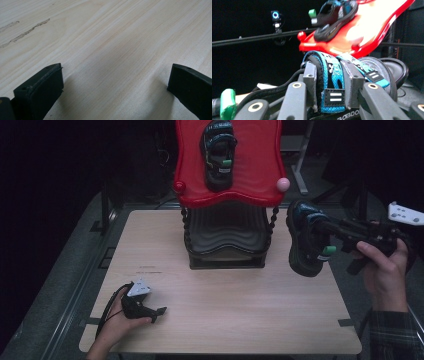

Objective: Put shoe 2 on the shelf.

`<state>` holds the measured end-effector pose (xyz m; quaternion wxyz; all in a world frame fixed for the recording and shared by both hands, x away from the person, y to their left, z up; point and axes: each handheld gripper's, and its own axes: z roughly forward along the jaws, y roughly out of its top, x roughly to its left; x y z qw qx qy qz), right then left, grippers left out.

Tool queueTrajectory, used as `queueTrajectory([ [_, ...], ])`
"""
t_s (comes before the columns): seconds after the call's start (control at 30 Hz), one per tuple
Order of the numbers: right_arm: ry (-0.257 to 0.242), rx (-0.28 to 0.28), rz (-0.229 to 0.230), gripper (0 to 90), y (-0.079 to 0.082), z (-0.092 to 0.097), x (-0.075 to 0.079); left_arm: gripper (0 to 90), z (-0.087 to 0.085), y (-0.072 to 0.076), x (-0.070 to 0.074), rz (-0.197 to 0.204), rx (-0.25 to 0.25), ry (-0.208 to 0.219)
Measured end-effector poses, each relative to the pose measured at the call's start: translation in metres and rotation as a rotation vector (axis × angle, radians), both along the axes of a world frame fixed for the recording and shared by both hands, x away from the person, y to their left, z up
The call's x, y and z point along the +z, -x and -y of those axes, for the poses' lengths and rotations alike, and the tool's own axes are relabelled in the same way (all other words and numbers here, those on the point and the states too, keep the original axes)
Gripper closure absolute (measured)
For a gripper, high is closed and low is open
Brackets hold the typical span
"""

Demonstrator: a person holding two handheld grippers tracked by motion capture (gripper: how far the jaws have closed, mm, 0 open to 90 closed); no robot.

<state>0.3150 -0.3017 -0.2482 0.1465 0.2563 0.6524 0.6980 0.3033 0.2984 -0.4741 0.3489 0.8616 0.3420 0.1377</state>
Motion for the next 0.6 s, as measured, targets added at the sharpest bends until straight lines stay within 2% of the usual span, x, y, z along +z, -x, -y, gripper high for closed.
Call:
queueTrajectory([
  [0.3,-0.033,-0.028,0.037,67.7,-0.014,0.007,0.03,0.0,0.0,0.0,0.0,-0.001,0.001,0.002],
  [0.6,-0.038,-0.044,0.077,67.8,-0.034,0.004,0.067,0.0,0.0,0.0,0.0,0.0,-0.001,-0.001],
])
